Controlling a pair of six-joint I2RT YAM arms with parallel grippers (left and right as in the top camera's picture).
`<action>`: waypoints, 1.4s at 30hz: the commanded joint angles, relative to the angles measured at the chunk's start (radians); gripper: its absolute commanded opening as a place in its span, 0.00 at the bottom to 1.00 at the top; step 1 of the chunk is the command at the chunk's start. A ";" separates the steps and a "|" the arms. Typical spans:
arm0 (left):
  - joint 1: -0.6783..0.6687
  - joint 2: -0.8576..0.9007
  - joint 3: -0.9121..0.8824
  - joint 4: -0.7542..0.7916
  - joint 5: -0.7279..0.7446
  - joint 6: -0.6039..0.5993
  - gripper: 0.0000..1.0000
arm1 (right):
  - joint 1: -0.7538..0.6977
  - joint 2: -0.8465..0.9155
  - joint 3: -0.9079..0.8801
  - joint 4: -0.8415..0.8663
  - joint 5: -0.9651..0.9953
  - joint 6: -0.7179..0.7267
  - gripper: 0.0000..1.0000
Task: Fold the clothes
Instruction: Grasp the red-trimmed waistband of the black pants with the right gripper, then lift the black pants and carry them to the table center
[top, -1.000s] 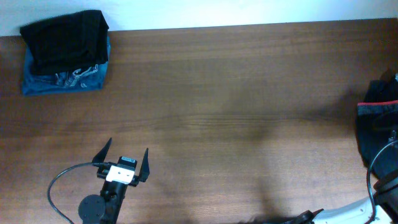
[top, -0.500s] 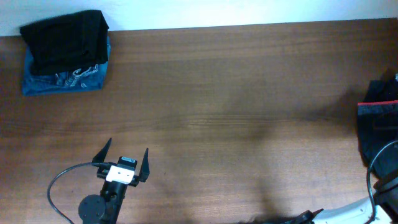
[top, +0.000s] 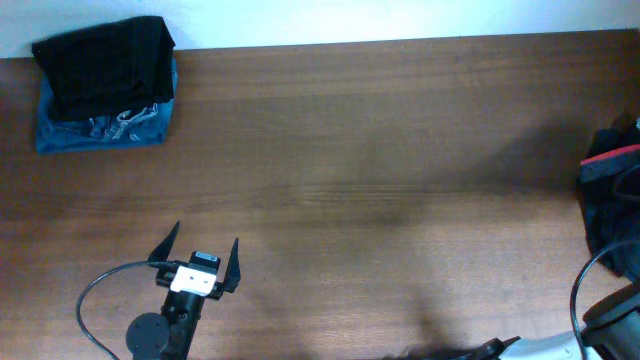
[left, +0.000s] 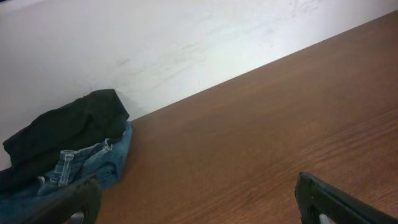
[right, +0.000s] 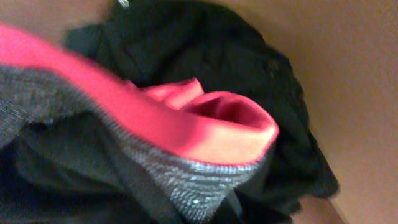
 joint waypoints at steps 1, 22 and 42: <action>0.004 -0.007 -0.004 -0.002 0.004 0.008 0.99 | 0.001 -0.082 0.024 0.042 -0.178 0.129 0.04; 0.004 -0.007 -0.004 -0.002 0.004 0.008 0.99 | 0.247 -0.249 0.024 0.266 -0.510 0.571 0.04; 0.004 -0.007 -0.004 -0.002 0.004 0.008 0.99 | 1.128 -0.168 0.024 0.307 -0.256 0.570 0.04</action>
